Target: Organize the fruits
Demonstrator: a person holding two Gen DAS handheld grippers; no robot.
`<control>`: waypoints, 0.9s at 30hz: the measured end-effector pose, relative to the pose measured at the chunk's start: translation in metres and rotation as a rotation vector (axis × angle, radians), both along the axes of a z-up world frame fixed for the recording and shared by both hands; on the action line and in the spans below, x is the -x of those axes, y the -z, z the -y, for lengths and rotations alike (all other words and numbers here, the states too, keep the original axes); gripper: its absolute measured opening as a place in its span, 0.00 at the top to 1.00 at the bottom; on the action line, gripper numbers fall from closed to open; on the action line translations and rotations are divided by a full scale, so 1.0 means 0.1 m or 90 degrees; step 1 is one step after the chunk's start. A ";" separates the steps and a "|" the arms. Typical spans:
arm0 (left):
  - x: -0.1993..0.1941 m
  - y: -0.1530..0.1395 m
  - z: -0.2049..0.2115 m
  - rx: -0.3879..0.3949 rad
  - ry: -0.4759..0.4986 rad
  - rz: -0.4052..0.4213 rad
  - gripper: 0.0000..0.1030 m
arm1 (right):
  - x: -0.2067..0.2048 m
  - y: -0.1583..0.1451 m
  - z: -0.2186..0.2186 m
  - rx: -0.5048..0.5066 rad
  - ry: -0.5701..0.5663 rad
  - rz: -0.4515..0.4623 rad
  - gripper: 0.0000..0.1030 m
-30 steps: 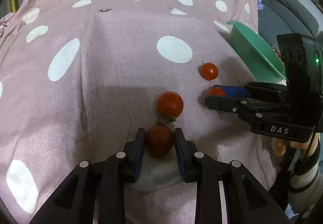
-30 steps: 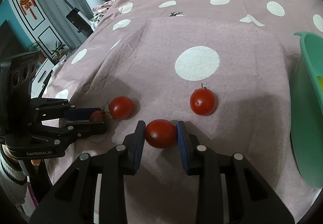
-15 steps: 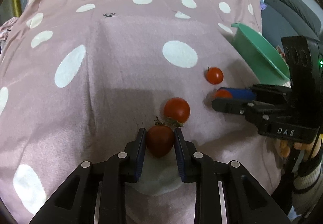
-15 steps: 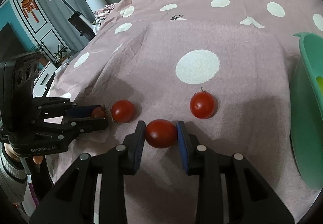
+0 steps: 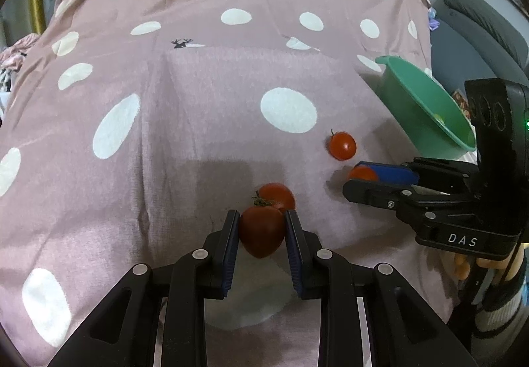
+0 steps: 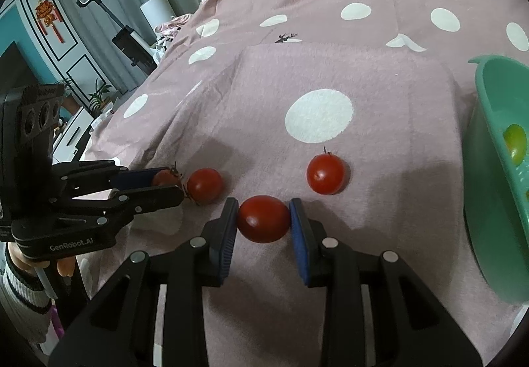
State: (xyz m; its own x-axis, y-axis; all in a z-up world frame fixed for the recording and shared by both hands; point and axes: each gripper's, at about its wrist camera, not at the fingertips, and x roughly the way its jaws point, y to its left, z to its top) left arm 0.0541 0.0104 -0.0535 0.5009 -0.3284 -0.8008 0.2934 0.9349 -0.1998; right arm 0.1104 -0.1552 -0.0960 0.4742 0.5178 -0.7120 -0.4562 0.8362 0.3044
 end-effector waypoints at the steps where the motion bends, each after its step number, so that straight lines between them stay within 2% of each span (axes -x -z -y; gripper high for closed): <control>1: 0.00 -0.01 0.00 0.001 -0.001 0.000 0.73 | 0.00 -0.01 0.00 -0.001 0.000 0.001 0.69; 27: 0.10 -0.31 0.18 -0.016 0.002 0.037 0.73 | 0.15 -0.29 0.26 -0.041 0.017 0.055 0.69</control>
State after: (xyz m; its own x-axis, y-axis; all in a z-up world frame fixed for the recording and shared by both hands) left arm 0.0442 -0.0072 -0.0227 0.5459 -0.3101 -0.7784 0.3069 0.9384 -0.1586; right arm 0.0952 -0.1809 -0.0666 0.5465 0.5482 -0.6331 -0.4611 0.8280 0.3189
